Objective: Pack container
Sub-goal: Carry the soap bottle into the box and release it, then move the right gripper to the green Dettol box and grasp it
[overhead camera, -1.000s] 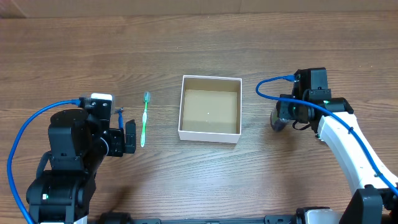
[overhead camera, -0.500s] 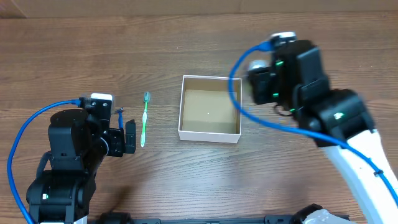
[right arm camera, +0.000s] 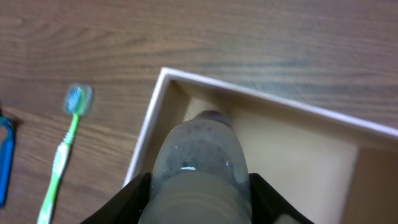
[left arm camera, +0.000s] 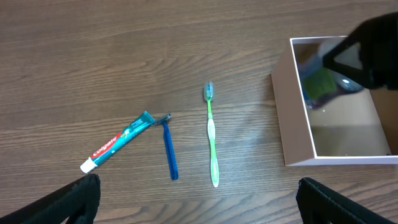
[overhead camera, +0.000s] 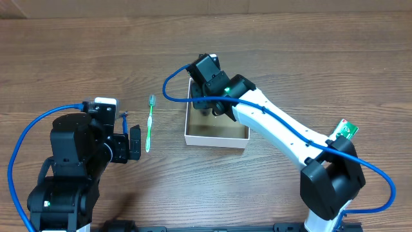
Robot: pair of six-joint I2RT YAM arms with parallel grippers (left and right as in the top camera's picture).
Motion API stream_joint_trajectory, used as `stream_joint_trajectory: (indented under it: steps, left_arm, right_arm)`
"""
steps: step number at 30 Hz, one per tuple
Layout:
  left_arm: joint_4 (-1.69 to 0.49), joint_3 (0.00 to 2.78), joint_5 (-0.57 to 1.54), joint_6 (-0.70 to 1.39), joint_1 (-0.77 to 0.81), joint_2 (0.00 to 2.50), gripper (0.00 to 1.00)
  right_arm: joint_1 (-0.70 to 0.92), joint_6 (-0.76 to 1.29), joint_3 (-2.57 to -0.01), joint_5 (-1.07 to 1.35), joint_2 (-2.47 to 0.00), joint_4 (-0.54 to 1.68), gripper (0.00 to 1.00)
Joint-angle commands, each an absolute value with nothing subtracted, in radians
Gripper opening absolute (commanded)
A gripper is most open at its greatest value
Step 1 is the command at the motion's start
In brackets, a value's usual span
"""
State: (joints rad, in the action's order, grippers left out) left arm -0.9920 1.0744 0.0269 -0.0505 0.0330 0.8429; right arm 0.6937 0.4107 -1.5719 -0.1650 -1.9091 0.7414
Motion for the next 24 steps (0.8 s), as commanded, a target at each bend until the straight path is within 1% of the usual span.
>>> stream_joint_trajectory:
  steps: [1,2,3,4,5,6,9,12,15,17,19,20,22,23,24]
  left_arm:
    - [-0.997,1.1,0.041,-0.045,0.033,0.844,1.0]
    - [-0.999,1.1,0.041,-0.045,0.033,0.844,1.0]
    - [-1.002,1.1,0.041,-0.045,0.033,0.844,1.0]
    - [-1.002,1.1,0.041,-0.045,0.033,0.844,1.0]
    - [-1.002,1.1,0.041,-0.045,0.033,0.844,1.0]
    - [-1.002,1.1,0.041,-0.045,0.033,0.844,1.0]
    - [-1.003,1.1,0.041,-0.045,0.033,0.844,1.0]
    - [-1.002,1.1,0.041,-0.045,0.033,0.844,1.0]
    - [-1.002,1.1,0.041,-0.045,0.033,0.844,1.0]
    - [-1.002,1.1,0.041,-0.045,0.033,0.844,1.0]
    - [-1.002,1.1,0.041,-0.045,0.033,0.844,1.0]
    - [-1.002,1.1,0.041,-0.045,0.033,0.844,1.0]
    - [-1.002,1.1,0.041,-0.045,0.033,0.844,1.0]
    - [-1.002,1.1,0.041,-0.045,0.033,0.844,1.0]
    - [-1.002,1.1,0.041,-0.045,0.033,0.844,1.0]
  right_arm:
    - [0.688,0.42,-1.605,-0.19,-1.922,0.706,0.04]
    - [0.688,0.42,-1.605,-0.19,-1.928,0.709,0.14]
    - [0.688,0.419,-1.605,-0.189,-1.93,0.72,0.46]
    - [0.688,0.419,-1.605,-0.19,-1.93,0.725,0.72]
    - [0.688,0.419,-1.605,-0.19,-1.93,0.727,0.92]
    - [0.688,0.419,-1.605,-0.19,-1.93,0.728,1.0]
    - [0.688,0.42,-1.605,-0.19,-1.927,0.751,1.0]
    - [0.688,0.448,-1.605,-0.207,-1.864,0.813,1.0]
    - [0.686,0.453,-1.605,-0.326,-1.67,0.888,1.0]
    - [0.649,0.543,-1.605,-0.452,-1.508,0.969,1.0]
    - [0.53,0.675,-1.605,-0.498,-1.392,1.075,1.0]
    - [0.367,0.715,-1.605,-0.486,-1.34,1.158,1.0]
    - [0.174,0.7,-1.605,-0.427,-1.331,1.223,1.0]
    - [0.03,0.698,-1.594,-0.382,-1.345,1.26,1.0]
    - [-0.08,0.651,-1.571,-0.321,-1.363,1.261,1.0]
